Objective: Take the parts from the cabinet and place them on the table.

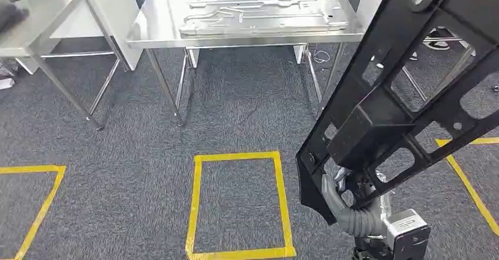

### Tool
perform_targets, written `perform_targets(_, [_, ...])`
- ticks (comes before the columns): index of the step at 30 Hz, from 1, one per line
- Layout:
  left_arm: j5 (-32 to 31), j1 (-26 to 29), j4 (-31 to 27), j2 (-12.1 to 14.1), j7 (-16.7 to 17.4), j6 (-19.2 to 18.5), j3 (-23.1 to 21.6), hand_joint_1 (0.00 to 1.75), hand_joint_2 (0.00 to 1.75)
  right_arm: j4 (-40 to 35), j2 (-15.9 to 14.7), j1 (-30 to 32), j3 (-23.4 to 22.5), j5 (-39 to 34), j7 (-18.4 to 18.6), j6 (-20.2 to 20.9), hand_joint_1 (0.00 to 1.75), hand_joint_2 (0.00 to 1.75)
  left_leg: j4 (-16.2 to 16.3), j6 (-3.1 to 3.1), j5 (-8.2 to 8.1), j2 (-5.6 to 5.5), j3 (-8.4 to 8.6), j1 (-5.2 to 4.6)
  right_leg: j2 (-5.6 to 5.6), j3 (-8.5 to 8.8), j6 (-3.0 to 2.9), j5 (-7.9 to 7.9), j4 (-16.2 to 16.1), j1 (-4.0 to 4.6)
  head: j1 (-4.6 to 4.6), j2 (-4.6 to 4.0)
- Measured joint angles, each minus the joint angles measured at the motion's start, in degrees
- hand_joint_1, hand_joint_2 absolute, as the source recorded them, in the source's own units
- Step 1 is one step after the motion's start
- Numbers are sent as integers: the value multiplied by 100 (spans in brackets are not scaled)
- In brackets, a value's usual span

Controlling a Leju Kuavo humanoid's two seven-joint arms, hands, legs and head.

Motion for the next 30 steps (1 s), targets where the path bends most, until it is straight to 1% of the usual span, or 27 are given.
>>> perform_targets(1, [9,0,0,0,11,2,0,0,175,0,0,-1,-2,-6,-2,16,175,175,-15,-18,-41,4,0,3,-2,-4,-52,47,3,6,-9,0])
perform_targets(2, [15,2,0,0,13,9,0,0,175,2,0,-1,-2,-6,-2,16,175,175,39,-23,-20,17,16,2,-21,16,-92,9,-2,4,-7,0])
perform_targets(3, [15,-2,0,15,15,9,2,0,175,4,0,-3,-4,-13,-2,16,175,175,138,-30,-17,30,-28,0,-34,73,-118,-6,-5,-44,-7,0])
perform_targets(4, [13,-6,0,4,13,13,2,0,175,4,0,3,-7,-26,-7,18,175,175,434,-106,53,204,-151,-9,-45,132,-160,-53,-20,-37,-11,0])
perform_targets(5, [13,-27,0,9,15,15,2,0,175,4,0,13,-9,-35,-11,27,175,175,812,-164,46,310,-377,9,-56,173,-186,-93,-24,-37,-24,0])
perform_targets(6, [13,-62,-2,17,15,15,2,0,175,4,0,16,-11,-46,-16,29,175,175,1212,-211,-66,363,-639,29,-60,209,-193,-135,-24,-37,-24,0])
perform_targets(7, [13,-113,-2,20,15,15,2,0,175,4,0,16,-17,-52,-16,29,175,175,1610,-250,-287,385,-912,40,-71,258,-194,-188,-24,-41,-27,0])
perform_targets(8, [11,-141,0,22,13,4,2,0,175,4,0,16,-20,-59,-18,29,175,175,1849,-262,-485,392,-1094,45,-77,319,-193,-244,-24,-42,-29,0])
perform_targets(9, [9,-153,-2,24,13,-2,2,0,175,7,0,21,-24,-61,-18,29,175,175,1911,-261,-570,394,-1182,43,-79,404,-191,-307,-24,-41,-27,0])
perform_targets(10, [7,-157,-2,24,13,-11,2,0,175,7,0,25,-26,-65,-20,29,175,175,1767,-249,-486,395,-1161,36,-80,496,-185,-367,-25,-35,-29,0])
perform_targets(11, [0,-158,-2,22,13,-11,2,0,175,7,0,25,-26,-68,-27,29,175,175,1404,-203,-217,398,-1067,19,-84,602,-178,-434,-27,-24,-29,0])
perform_targets(13, [-22,-133,0,24,13,-11,0,0,175,7,0,24,-37,-70,-40,29,175,175,490,-44,543,444,-848,-38,-119,780,-177,-551,-46,-4,-33,0])
perform_targets(14, [-28,-127,0,35,13,-2,0,0,175,9,0,44,-50,-72,-57,26,175,175,388,37,593,503,-850,-99,-132,829,-163,-578,-65,-1,-20,0])
perform_targets(15, [-42,-133,0,30,18,-9,-2,0,175,17,0,35,-57,-76,-64,24,175,175,247,95,478,515,-847,-123,-134,822,-133,-584,-128,-15,-22,0])
perform_targets(16, [-44,-126,-2,22,13,-11,-2,0,175,17,0,52,-63,-79,-75,24,175,175,136,115,529,510,-743,-130,-143,824,-97,-606,-159,-15,-42,0])
perform_targets(17, [-48,-117,-2,17,2,-7,-2,0,175,24,0,75,-72,-90,-75,24,175,175,49,137,515,497,-755,-132,-152,882,-69,-546,-101,-3,-29,0])
perform_targets(19, [-50,-107,-2,2,0,-9,-2,0,175,24,0,67,-94,-92,-79,27,175,175,-60,111,531,481,-508,-71,-120,918,-38,-620,-28,8,-38,0])
perform_targets(20, [-52,-100,-2,0,0,-9,-4,0,175,22,0,52,-96,-92,-83,31,175,175,-86,125,512,476,-444,-65,-93,838,-16,-678,181,14,-31,0])
perform_targets(21, [-52,-95,-2,0,0,-9,-4,0,175,22,0,40,-101,-81,-101,31,175,175,-86,153,479,476,-407,-52,-81,578,-4,-812,600,15,-29,0])
perform_targets(23, [-52,-76,-2,-4,0,-7,-4,0,175,24,0,52,-109,-92,-101,35,175,175,-85,156,389,463,-336,-51,-80,-16,40,-1100,1394,16,-29,0])
perform_targets(24, [-50,-66,-2,-4,0,-7,-4,0,175,24,0,55,-109,-94,-101,42,175,175,-85,157,339,444,-283,-50,-79,-225,43,-1174,1570,16,-31,0])
perform_targets(25, [-50,-58,-2,-4,0,-7,-4,0,175,26,0,62,-111,-103,-101,44,175,175,-85,148,281,420,-209,-44,-79,-321,42,-1116,1506,11,-31,0])
perform_targets(26, [-50,-49,-2,-4,0,-7,-4,0,175,26,0,67,-118,-107,-101,44,175,175,-84,126,210,400,-117,-31,-80,-306,53,-920,1220,9,-31,0])
perform_targets(27, [-50,-41,-2,-9,0,-7,-4,0,175,26,0,67,-122,-107,-101,46,175,175,-84,99,136,386,-12,-14,-80,-221,64,-610,808,9,-31,0])
perform_targets(28, [-50,-36,-2,-13,0,-4,-7,0,175,26,0,65,-129,-107,-101,46,175,175,-85,68,49,380,91,-1,-79,-108,83,-172,317,1,-31,0])
perform_targets(29, [-48,-23,0,-11,0,0,-7,0,175,35,0,70,-129,-107,-101,46,175,175,-73,29,-39,376,115,-18,-82,-88,88,262,11,-11,-18,0])
perform_targets(30, [-37,-18,2,-15,0,0,-9,0,175,46,2,57,-131,-113,-95,46,175,175,-74,6,-99,370,133,-35,-80,-71,-11,36,-10,8,-14,0])
